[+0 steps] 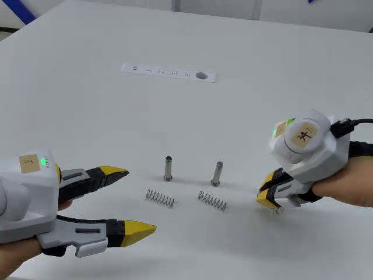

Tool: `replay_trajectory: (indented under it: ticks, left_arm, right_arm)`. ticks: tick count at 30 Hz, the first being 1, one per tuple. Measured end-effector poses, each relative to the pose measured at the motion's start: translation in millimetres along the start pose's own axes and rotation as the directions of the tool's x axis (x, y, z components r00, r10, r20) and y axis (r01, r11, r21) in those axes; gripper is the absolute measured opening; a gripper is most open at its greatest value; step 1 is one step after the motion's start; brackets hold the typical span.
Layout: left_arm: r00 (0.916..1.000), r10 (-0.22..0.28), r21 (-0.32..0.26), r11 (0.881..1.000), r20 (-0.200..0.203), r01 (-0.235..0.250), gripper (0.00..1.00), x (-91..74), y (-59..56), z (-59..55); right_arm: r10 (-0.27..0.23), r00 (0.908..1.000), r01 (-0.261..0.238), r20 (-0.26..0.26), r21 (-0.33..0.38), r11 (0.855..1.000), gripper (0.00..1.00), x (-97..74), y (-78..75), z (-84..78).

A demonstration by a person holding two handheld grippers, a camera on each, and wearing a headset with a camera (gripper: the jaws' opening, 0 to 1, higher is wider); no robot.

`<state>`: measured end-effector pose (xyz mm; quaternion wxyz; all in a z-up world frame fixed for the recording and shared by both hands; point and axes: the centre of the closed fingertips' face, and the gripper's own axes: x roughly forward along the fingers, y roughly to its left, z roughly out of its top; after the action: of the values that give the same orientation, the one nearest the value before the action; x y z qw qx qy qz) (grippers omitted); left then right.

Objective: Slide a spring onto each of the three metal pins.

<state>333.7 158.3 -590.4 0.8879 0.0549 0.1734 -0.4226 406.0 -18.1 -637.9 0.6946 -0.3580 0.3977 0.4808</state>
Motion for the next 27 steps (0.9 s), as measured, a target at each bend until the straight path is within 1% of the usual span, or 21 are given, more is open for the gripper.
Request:
replay_trajectory:
  ticks: [10, 21, 27]
  left_arm:
    - [1.0, -0.008, 0.012, 1.0, 0.001, 0.008, 0.69, -0.1, -2.5, 3.7]
    - [0.9999, -0.012, 0.015, 1.0, 0.003, 0.012, 0.69, 0.3, -3.0, 4.9]
    - [0.9999, -0.014, 0.015, 1.0, 0.004, 0.014, 0.69, 1.2, -2.9, 5.2]
  right_arm:
    - [-0.035, 0.9986, 0.034, 0.038, 0.036, 0.999, 0.12, -12.9, -2.1, -0.4]
    - [-0.053, 0.9969, 0.048, 0.059, 0.067, 0.997, 0.11, -18.7, -2.2, 1.7]
    - [-0.053, 0.9963, 0.047, 0.067, 0.083, 0.995, 0.11, -20.3, -2.5, 1.6]
